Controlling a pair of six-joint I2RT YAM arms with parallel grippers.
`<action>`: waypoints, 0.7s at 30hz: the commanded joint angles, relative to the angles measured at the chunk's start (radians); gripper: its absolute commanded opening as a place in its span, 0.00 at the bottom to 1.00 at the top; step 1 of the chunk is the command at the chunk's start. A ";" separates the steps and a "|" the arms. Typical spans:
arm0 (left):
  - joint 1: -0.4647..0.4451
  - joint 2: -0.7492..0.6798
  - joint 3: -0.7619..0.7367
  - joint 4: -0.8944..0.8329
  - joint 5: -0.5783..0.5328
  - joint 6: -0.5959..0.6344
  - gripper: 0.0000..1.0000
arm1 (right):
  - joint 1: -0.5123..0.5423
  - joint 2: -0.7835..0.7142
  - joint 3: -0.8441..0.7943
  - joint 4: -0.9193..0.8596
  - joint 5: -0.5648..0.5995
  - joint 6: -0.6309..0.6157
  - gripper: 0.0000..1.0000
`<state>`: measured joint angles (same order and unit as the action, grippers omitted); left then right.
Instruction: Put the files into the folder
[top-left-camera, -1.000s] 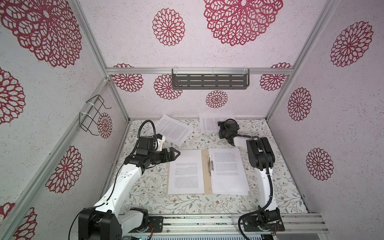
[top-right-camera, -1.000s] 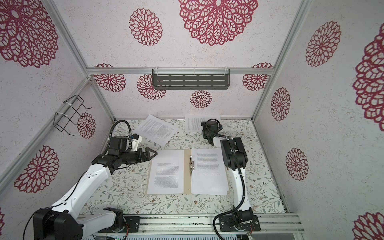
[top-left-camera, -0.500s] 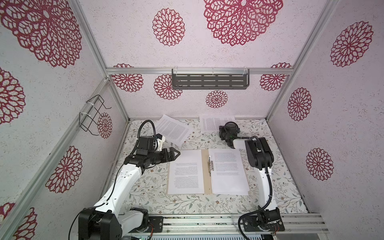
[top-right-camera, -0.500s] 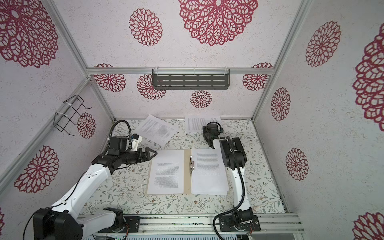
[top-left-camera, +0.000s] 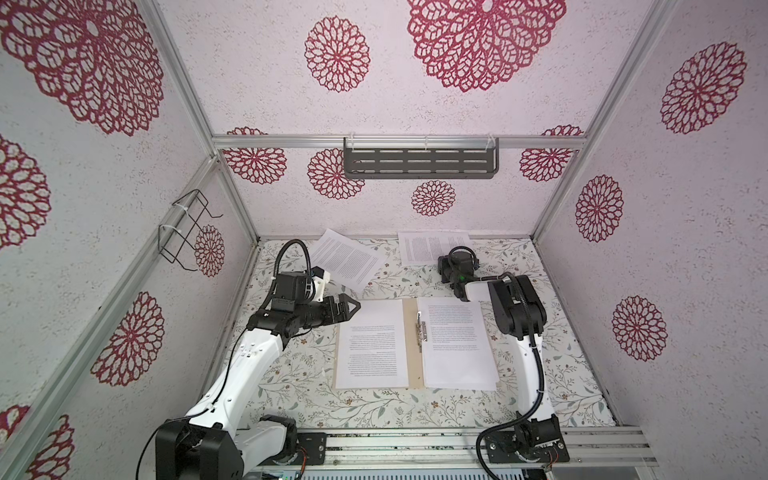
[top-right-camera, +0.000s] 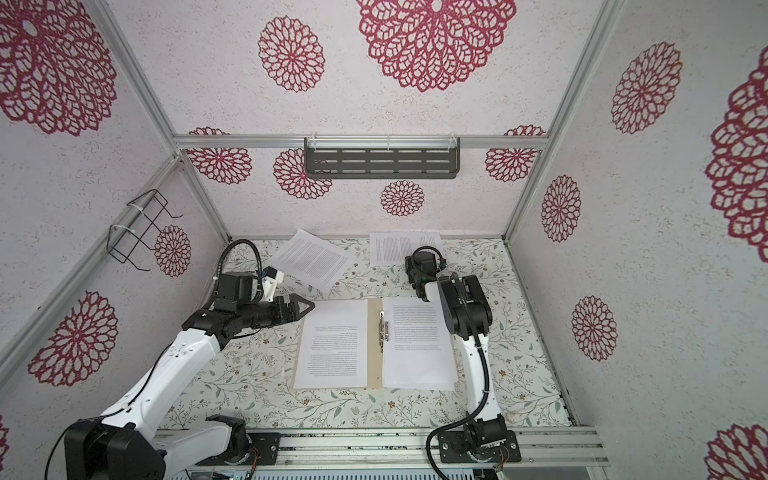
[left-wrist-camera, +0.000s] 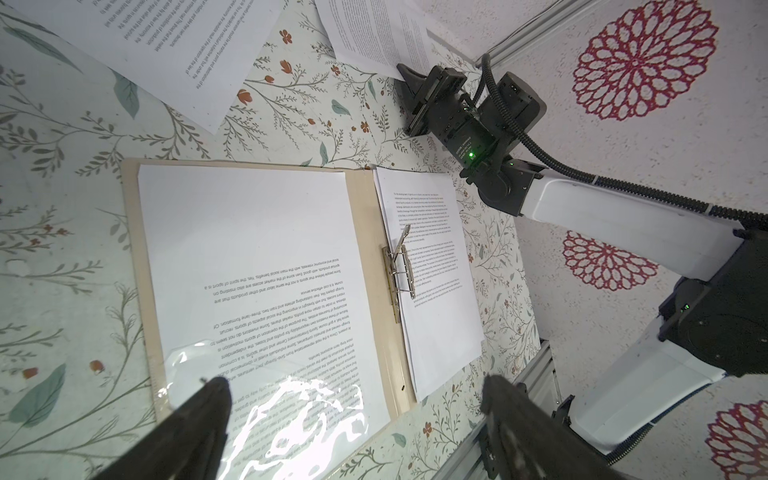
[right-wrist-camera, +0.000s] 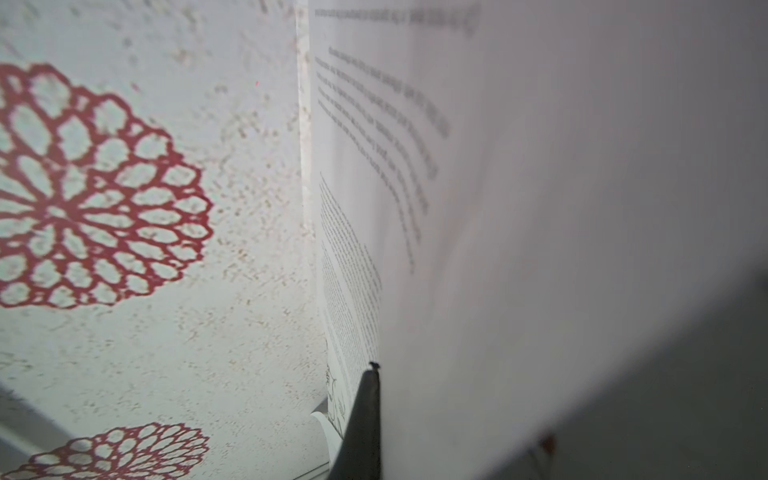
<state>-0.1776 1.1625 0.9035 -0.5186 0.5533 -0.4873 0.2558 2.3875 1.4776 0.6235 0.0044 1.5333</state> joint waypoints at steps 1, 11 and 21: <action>0.009 -0.029 0.005 0.022 0.016 0.007 0.97 | -0.024 -0.156 -0.028 -0.015 -0.024 -0.114 0.00; 0.010 -0.068 -0.003 0.031 0.031 -0.001 0.97 | -0.094 -0.452 -0.094 -0.362 -0.284 -0.439 0.00; 0.012 -0.115 -0.017 0.055 0.058 -0.016 0.97 | -0.142 -0.658 0.018 -0.996 -0.446 -1.023 0.00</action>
<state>-0.1749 1.0660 0.8997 -0.5026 0.5884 -0.5072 0.1131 1.7844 1.4456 -0.0986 -0.3656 0.7853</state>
